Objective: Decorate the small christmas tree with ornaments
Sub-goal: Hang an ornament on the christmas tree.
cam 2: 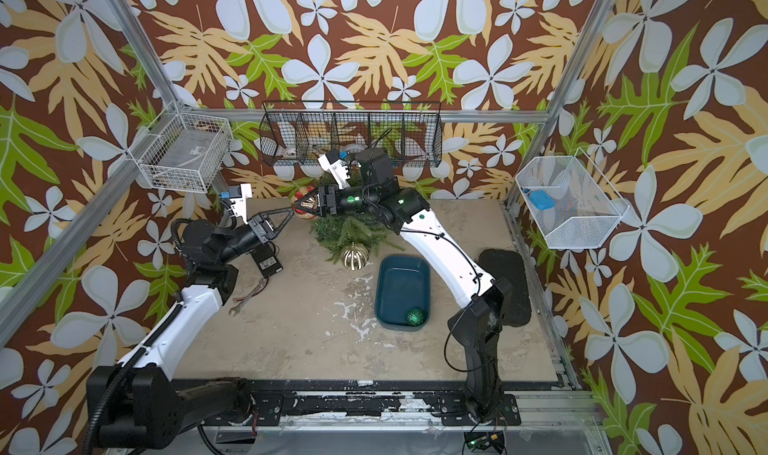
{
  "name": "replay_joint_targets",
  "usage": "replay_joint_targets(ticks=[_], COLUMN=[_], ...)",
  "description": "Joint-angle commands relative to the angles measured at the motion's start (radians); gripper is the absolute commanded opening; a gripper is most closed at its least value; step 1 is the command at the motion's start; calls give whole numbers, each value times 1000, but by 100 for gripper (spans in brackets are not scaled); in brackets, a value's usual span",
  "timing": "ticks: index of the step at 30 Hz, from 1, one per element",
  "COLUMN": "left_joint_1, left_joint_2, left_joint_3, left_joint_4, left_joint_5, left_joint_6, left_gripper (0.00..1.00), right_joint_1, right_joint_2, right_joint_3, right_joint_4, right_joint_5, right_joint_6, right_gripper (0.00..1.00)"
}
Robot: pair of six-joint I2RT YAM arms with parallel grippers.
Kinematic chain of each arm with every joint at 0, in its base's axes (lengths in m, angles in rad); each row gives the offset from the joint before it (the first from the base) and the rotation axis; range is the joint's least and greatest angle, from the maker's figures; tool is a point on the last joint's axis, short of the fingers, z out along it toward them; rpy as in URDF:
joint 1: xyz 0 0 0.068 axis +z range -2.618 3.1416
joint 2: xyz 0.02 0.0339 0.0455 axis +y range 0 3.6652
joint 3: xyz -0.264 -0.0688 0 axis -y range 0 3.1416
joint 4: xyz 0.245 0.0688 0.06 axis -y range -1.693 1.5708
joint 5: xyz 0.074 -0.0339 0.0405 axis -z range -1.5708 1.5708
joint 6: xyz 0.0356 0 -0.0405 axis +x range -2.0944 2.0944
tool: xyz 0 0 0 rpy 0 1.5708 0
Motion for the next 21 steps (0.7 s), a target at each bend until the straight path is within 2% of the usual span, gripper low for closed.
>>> replay_joint_targets(ticks=[1, 21], left_joint_1=[3, 3], left_joint_2=[4, 35], left_joint_3=[-1, -10], left_joint_4=[44, 147], left_joint_5=[29, 77], left_joint_6=[-18, -106], left_gripper=[0, 0], right_joint_1=[0, -7], right_joint_2=[-10, -54], right_joint_3=[-7, -69], right_joint_4=[27, 48], right_joint_5=[-4, 11], right_joint_6=[-1, 9], right_gripper=[64, 64])
